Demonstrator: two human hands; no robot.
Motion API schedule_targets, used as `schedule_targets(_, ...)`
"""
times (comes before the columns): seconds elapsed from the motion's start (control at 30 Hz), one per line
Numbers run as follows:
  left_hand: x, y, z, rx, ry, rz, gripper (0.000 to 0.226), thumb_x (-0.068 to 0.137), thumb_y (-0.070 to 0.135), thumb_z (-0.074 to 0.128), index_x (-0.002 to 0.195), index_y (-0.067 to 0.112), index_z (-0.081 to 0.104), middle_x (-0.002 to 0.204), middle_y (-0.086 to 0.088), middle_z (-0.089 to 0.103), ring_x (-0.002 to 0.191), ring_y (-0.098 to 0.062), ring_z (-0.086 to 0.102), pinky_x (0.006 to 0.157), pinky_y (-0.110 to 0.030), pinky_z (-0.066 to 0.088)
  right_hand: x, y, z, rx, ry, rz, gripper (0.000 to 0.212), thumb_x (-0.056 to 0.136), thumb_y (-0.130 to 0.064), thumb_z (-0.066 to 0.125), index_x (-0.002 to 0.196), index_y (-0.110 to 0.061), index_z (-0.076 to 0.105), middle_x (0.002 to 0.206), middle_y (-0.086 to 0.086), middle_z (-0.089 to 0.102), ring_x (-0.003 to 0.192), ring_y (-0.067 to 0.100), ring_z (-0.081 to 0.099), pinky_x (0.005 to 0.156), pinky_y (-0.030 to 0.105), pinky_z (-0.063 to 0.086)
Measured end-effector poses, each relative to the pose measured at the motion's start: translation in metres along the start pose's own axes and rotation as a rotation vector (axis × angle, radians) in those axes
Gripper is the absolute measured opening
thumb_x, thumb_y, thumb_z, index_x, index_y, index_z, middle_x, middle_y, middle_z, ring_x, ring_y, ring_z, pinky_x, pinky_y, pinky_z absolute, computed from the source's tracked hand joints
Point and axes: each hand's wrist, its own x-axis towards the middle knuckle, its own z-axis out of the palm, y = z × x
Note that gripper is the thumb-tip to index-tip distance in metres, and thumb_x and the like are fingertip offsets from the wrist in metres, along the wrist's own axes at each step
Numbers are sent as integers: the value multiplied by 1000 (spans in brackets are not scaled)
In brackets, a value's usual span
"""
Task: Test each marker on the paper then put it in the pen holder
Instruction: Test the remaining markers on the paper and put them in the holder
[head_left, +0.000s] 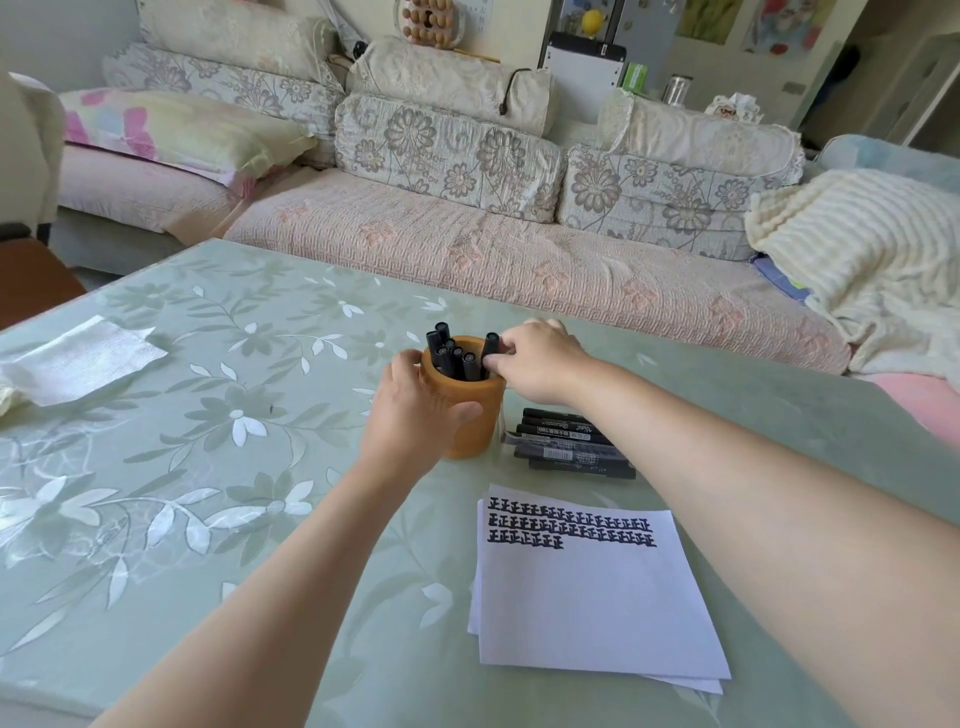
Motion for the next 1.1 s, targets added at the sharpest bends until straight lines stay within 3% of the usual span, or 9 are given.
schedule_targets(0.07,1,-1,-2,-6,-11,-12,73,67,31,84,126,17,43,125,-1,50,112,-20,51,92,-39,45,0,4,-3,79,-49,-21,29,95,-46,51,87,-21,63,120,10,52,126,33,39,103,44,37)
schedule_targets(0.13,2,-4,-4,-18,-29,-10,71,68,32,83,125,20,43,124,0,51,109,-21,55,90,-44,48,-3,7,-4,192,-88,-74,31,96,-43,52,116,-23,64,128,8,48,126,28,43,102,37,36)
schedule_targets(0.23,2,-8,-7,-32,-59,16,67,71,32,80,127,23,44,124,1,51,109,-19,55,88,-45,50,-12,16,-4,292,-30,-86,51,98,-39,52,147,-30,39,132,-2,47,118,16,47,94,28,33)
schedule_targets(0.43,2,-11,-9,-44,-83,26,66,78,31,76,134,24,42,129,3,51,115,-15,52,89,-36,46,-23,38,8,356,-12,-39,42,98,-29,52,139,-29,48,122,-7,55,107,14,52,88,25,35)
schedule_targets(0.6,-13,-5,-6,89,-86,-26,83,84,35,70,148,12,22,147,-7,33,136,-23,34,104,-35,33,-24,50,17,142,-92,-49,25,94,-19,52,105,-28,72,118,-5,68,111,16,60,94,28,46)
schedule_targets(0.7,-28,-11,-5,197,-90,-65,55,88,37,61,132,16,36,132,-6,43,123,-27,45,95,-37,41,-26,49,23,76,-173,-98,18,93,-28,59,104,-28,74,115,-7,69,108,15,61,95,31,49)
schedule_targets(0.8,-44,-19,-8,430,-192,45,31,89,41,54,113,24,45,114,3,52,110,-22,50,84,-35,43,-23,42,28,18,-246,-110,22,92,-31,61,108,-27,74,114,-6,70,103,17,61,92,33,51)
schedule_targets(1.0,-60,-29,-10,672,-357,336,41,90,50,48,127,32,47,129,8,45,119,-19,38,96,-35,37,-10,32,29,-78,-362,-134,26,92,-34,63,113,-23,73,111,0,70,101,23,61,85,29,49)
schedule_targets(1.1,-64,-30,-10,711,-385,366,41,92,51,44,129,33,46,132,8,40,121,-19,36,98,-36,35,-6,31,29,-121,-394,-139,24,90,-31,66,111,-21,73,106,0,71,96,22,62,80,28,50)
